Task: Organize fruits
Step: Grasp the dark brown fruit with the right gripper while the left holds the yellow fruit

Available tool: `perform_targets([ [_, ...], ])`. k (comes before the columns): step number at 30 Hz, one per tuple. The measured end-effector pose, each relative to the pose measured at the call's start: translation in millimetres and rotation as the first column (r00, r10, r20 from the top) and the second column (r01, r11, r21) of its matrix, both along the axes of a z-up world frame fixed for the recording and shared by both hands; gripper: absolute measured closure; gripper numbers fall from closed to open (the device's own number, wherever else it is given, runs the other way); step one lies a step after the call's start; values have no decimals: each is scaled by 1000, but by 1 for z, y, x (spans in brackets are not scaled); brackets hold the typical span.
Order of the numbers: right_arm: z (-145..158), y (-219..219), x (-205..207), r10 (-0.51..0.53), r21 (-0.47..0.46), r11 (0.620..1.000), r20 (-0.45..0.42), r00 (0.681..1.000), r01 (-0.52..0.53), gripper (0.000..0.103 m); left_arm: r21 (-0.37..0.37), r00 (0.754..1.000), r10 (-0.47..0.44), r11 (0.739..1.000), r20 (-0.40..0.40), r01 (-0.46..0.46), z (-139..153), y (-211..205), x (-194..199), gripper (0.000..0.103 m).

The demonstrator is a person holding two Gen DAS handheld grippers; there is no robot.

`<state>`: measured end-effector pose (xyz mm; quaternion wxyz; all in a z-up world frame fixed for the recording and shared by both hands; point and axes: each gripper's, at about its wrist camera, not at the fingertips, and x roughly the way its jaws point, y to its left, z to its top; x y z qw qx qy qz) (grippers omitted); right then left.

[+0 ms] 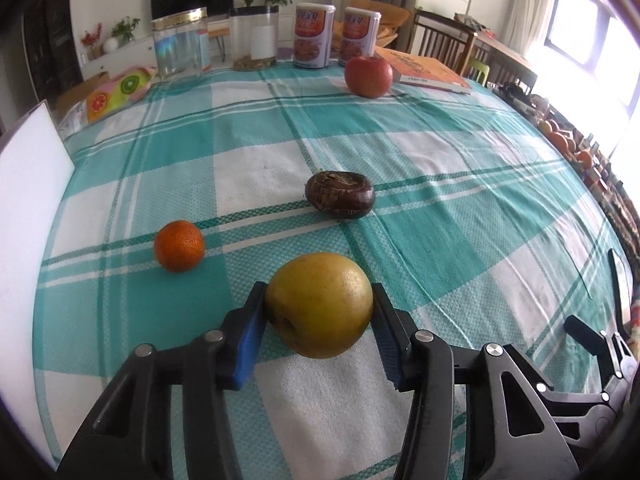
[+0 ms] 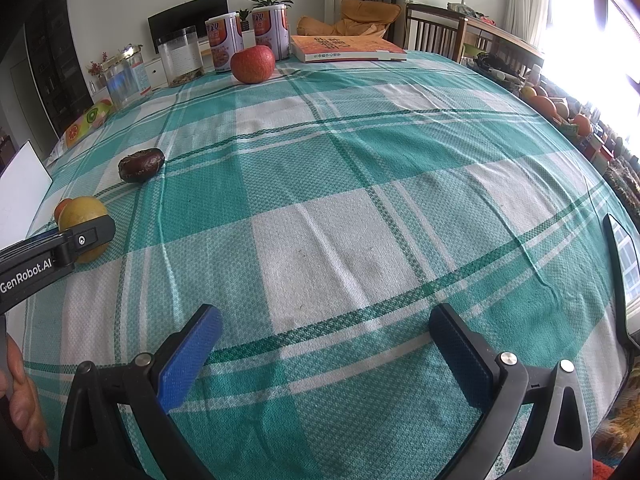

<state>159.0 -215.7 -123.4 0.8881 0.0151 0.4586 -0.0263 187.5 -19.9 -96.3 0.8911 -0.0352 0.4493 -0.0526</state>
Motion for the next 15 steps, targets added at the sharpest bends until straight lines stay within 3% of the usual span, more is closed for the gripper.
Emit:
perform_targets([
  [8,0,0,0,0,-1,1000,0,1000,0,0,-67,999,8,998,-32,-10,19,37,-68,51],
  [15,0,0,0,1,3,1000,1,1000,-1,0,-71,999,20,997,-32,-22,23,59,-108,51],
])
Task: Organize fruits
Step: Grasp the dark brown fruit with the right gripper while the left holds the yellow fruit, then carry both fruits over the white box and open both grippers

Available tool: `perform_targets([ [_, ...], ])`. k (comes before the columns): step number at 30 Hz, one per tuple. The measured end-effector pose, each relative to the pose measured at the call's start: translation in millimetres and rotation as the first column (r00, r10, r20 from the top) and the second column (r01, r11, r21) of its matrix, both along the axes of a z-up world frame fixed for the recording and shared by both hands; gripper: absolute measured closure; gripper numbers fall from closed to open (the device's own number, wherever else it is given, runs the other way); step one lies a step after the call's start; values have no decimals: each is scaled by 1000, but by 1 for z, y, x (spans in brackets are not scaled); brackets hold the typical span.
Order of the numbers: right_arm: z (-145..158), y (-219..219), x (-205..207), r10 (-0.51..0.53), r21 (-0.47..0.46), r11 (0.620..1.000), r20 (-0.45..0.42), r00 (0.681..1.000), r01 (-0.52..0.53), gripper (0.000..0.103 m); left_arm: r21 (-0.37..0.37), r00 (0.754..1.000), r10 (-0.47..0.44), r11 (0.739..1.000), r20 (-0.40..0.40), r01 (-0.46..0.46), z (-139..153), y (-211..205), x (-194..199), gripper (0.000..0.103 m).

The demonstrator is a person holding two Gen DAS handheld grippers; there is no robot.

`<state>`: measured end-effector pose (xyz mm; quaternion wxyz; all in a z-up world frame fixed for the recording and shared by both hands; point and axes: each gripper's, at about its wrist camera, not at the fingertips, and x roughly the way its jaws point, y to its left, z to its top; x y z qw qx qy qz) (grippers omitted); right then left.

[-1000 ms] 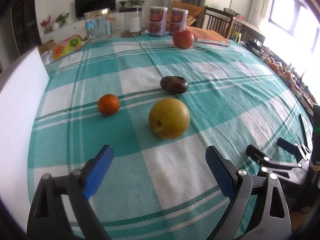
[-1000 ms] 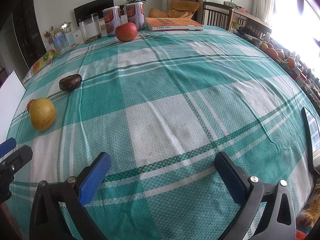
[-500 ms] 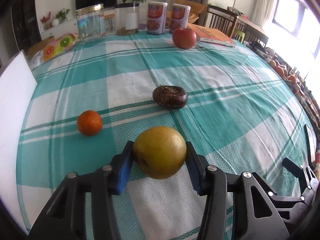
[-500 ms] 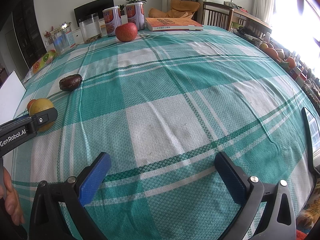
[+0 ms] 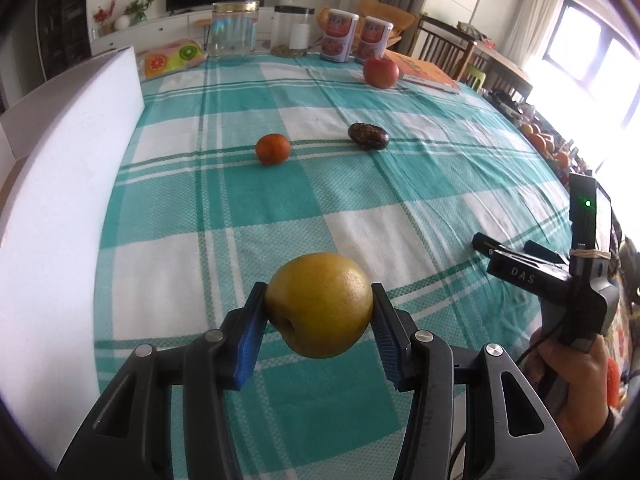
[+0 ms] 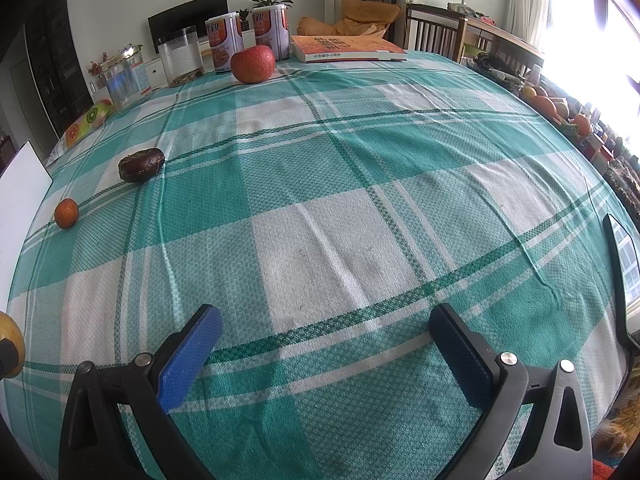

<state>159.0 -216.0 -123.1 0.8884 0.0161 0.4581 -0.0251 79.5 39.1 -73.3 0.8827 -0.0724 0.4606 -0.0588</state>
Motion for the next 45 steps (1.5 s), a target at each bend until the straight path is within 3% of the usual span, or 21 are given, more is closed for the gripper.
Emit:
perform_targets([
  [3,1,-4,-2,2,45,999,20,1000,-3,0,-22,1000,7,1000,2,-7,-1,8,-7,51],
  [8,10,5,9,104,265,957,49,993,-113,1,-33,1000,9,999,17,-8,-2,14,-14,51],
  [10,16,28,29,186,292,938,37,982,-188,13,-42,1000,8,999,22,-7,-1,16,-15,51],
  [12,21,50,53,240,336,912,31,970,-237,16,-57,1000,11,998,23,-10,1,19,-16,51],
  [17,33,90,96,264,319,912,23,964,-257,17,-69,998,23,997,52,-19,14,29,-26,51],
  [19,39,105,102,291,271,918,36,956,-290,17,-64,998,29,998,54,-26,15,33,-30,51],
  [21,34,119,114,294,209,936,-23,955,-283,17,-67,998,31,997,50,-28,14,36,-33,51],
  [24,14,122,132,275,246,939,-110,955,-242,18,-75,999,31,997,42,-27,13,37,-33,51],
  [26,9,121,135,269,239,941,-96,958,-240,28,-75,999,28,997,44,-25,13,37,-32,51],
  [28,12,121,133,286,233,936,-72,956,-262,56,-78,999,25,997,46,-22,14,37,-32,51],
  [33,20,101,119,272,323,914,-42,961,-244,56,-112,998,15,994,55,-8,23,37,-35,51],
  [40,60,80,74,286,491,831,29,958,-263,56,-235,996,18,972,93,4,62,45,-52,51],
  [45,114,126,38,407,583,708,125,905,-399,56,-286,988,76,958,136,-34,102,76,-79,51],
])
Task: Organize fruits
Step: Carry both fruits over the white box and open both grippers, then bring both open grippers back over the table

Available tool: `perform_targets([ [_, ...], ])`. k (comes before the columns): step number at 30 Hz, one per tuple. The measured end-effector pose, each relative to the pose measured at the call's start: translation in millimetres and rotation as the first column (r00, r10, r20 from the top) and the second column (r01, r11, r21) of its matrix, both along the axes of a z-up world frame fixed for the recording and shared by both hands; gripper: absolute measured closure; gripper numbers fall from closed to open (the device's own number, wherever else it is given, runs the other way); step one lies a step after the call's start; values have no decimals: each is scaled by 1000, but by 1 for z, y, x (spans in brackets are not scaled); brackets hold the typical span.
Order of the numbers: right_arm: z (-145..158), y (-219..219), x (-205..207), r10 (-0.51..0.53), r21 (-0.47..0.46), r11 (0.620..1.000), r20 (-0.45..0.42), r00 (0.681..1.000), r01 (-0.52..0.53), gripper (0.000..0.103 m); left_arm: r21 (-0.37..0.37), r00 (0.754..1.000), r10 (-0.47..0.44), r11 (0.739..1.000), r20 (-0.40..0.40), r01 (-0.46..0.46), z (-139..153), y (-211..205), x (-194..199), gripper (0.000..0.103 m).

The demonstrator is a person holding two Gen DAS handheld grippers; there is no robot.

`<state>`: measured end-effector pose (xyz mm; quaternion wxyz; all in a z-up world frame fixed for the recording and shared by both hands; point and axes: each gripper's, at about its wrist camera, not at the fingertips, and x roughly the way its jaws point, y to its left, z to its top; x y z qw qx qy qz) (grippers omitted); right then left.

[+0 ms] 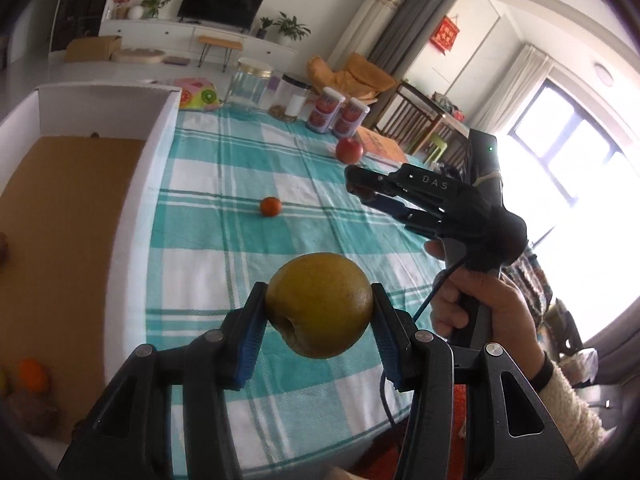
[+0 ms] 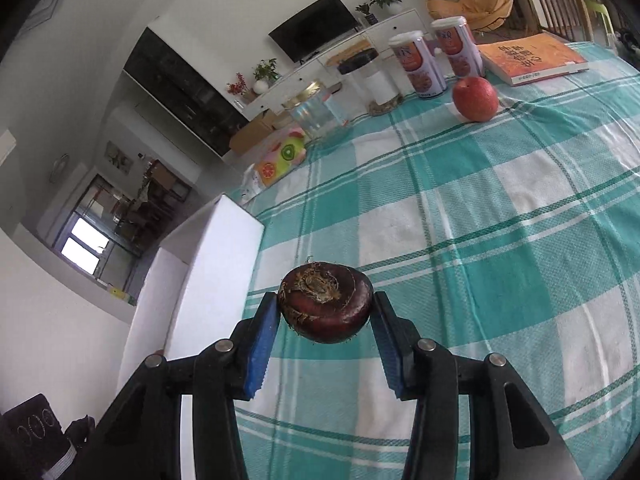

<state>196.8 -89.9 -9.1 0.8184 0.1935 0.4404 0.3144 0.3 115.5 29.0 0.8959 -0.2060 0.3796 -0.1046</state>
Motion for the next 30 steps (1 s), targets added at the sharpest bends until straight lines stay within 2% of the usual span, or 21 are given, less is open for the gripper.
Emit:
perform_targets([
  [3,28,53,-30,135,61,989,36,990,-137,56,16,995,96,995,14,-96,15,35,-20,51],
  [6,43,114,-63,286,91,953,48,957,-290,56,59,975,223,973,15,-224,19,76,-39,51],
  [9,41,174,-95,417,88,904,36,908,-419,56,107,931,365,926,-20,-361,5,120,-52,51],
  [12,28,221,-121,500,39,865,21,866,-501,56,164,869,489,865,-70,-474,-18,157,-62,51],
  [14,17,245,-135,541,10,841,3,841,-541,56,192,834,541,834,-104,-517,-34,173,-68,51],
  [18,-3,278,-150,592,-33,805,-12,806,-592,56,248,790,595,795,-146,-553,-57,184,-74,51],
  [21,-17,290,-151,584,-60,809,-30,811,-585,54,280,763,623,773,-171,-569,-69,187,-71,50],
  [23,-22,285,-145,564,-48,823,-40,825,-566,49,286,751,640,759,-164,-584,-71,191,-75,44],
  [25,-21,269,-137,531,-45,846,-16,847,-531,35,295,742,656,743,-138,-601,-66,189,-74,21],
  [26,-20,258,-132,508,-51,861,3,862,-507,33,293,742,661,736,-116,-610,-62,187,-75,20],
  [28,-17,233,-121,453,-75,890,42,890,-450,26,290,757,648,743,-84,-603,-55,180,-71,20],
  [30,-17,201,-109,383,-128,920,96,919,-370,18,284,783,619,762,-55,-582,-47,167,-61,20],
])
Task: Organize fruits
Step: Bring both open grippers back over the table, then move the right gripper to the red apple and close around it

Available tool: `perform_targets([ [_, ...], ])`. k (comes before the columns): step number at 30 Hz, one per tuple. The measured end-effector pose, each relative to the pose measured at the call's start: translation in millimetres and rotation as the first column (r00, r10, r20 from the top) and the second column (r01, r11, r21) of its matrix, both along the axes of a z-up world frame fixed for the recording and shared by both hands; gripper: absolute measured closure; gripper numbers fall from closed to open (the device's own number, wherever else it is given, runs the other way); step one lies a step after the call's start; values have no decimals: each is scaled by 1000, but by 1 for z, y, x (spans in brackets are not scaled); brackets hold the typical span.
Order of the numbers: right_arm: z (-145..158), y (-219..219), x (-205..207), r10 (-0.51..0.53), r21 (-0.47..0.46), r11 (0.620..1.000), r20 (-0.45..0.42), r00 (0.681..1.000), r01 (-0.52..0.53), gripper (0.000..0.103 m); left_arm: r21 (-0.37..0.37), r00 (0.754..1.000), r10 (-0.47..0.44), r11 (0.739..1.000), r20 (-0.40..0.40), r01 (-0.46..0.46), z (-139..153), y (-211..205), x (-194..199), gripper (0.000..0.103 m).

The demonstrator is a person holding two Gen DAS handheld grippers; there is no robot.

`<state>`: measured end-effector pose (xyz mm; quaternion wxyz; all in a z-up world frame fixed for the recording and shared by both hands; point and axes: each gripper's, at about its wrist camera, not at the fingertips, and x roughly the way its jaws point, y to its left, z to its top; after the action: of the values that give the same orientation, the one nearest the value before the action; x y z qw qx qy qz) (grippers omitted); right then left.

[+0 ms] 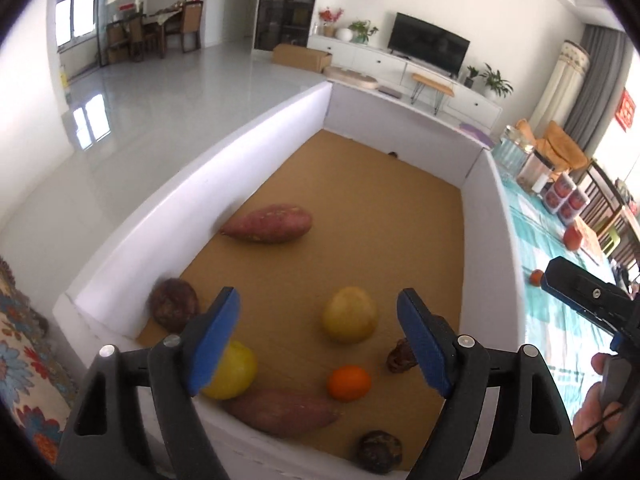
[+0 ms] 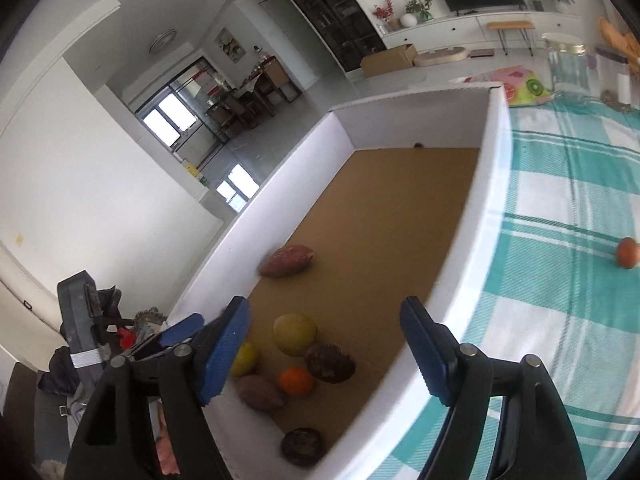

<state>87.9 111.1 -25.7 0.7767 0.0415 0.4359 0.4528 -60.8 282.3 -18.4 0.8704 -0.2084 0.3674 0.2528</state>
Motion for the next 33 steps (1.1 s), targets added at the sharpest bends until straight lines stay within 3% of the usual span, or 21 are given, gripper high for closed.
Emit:
perform_targets([
  [3,-7,-57,21,-142,-80,985,108,984,151,14,10,995,-88,996,50,88,14,-32,14,20],
  [6,-29,-121,52,-290,-182,931,157,944,316,13,15,974,-211,977,80,210,24,-73,32,20],
  [9,-54,-189,75,-431,-274,837,206,879,475,13,3,934,-347,937,88,348,26,-119,51,20],
  [14,-81,-284,88,-623,-361,636,282,730,682,13,-85,850,-524,845,61,527,5,-190,89,20],
  [16,-87,-302,87,-655,-376,587,300,693,717,13,-90,823,-566,819,35,567,-7,-215,105,20],
  [19,-90,-314,90,-682,-392,562,278,676,728,13,-81,803,-596,801,-11,593,-27,-243,125,20],
  [23,-95,-317,93,-686,-406,563,257,681,720,8,-82,799,-599,800,-53,594,-49,-258,140,20],
  [28,-99,-310,93,-679,-418,569,248,691,708,1,24,780,-610,785,-135,618,-68,-271,147,20],
  [33,-99,-309,93,-676,-421,570,248,694,706,0,99,783,-599,780,-170,618,-73,-271,160,20],
])
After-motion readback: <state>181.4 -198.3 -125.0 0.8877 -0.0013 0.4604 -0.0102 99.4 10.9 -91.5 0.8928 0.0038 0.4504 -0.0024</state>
